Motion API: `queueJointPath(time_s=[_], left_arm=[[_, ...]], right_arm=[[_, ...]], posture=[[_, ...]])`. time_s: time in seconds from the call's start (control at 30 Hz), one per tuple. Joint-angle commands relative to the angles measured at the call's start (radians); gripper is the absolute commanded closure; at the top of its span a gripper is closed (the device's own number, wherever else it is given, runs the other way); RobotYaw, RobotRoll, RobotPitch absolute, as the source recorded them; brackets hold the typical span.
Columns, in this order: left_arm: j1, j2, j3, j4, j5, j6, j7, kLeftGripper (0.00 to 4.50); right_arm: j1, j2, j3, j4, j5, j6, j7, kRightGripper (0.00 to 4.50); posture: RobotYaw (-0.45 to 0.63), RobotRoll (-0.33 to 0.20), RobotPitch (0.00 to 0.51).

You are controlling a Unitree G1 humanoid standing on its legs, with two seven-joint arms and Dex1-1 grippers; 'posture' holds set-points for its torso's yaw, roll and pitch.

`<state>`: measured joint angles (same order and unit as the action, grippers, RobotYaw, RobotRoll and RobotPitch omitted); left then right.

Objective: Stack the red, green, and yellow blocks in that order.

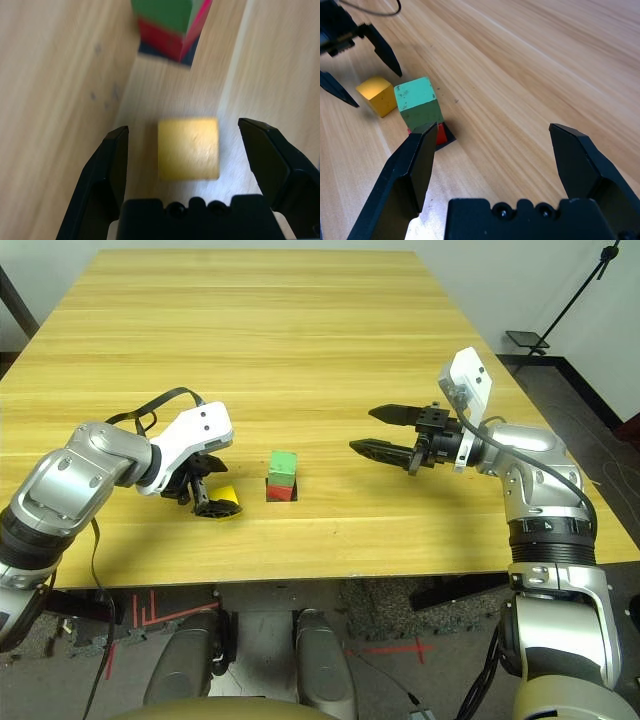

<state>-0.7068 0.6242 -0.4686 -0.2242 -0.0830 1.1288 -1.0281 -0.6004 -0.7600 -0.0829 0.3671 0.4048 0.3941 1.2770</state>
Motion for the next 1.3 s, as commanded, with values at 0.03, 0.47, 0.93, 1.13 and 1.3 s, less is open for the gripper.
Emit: queueJointPath(time_s=[0.03,0.47,0.93,1.13,1.3], left_arm=[[0.020,0.012,-0.027,0.005,-0.012,-0.009,0.022,0.02],[0.041,-0.027,0.013,0.037,-0.048,-0.036,0.110,1.57],[-0.405,0.046,0.006,0.241,-0.117,-0.160,-0.124,2.55],[-0.518,-0.075,-0.056,0.477,-0.075,-0.355,-0.238,2.55],[-0.570,-0.204,-0.097,0.691,-0.022,-0.498,-0.312,2.55]], right_arm=[[0.017,-0.011,-0.003,-0.027,0.000,0.011,-0.002,0.00],[0.019,-0.012,-0.008,-0.032,-0.001,0.017,-0.014,0.00],[0.043,-0.012,-0.011,-0.047,0.006,0.021,-0.021,0.00],[0.087,-0.004,-0.014,-0.094,0.019,0.040,-0.036,0.00],[0.127,0.000,-0.021,-0.149,0.032,0.068,-0.053,0.00]], posture=[[-0.05,-0.031,0.100],[-0.05,-0.033,0.092],[-0.06,-0.014,0.080],[-0.09,-0.009,0.080],[-0.11,-0.008,0.082]])
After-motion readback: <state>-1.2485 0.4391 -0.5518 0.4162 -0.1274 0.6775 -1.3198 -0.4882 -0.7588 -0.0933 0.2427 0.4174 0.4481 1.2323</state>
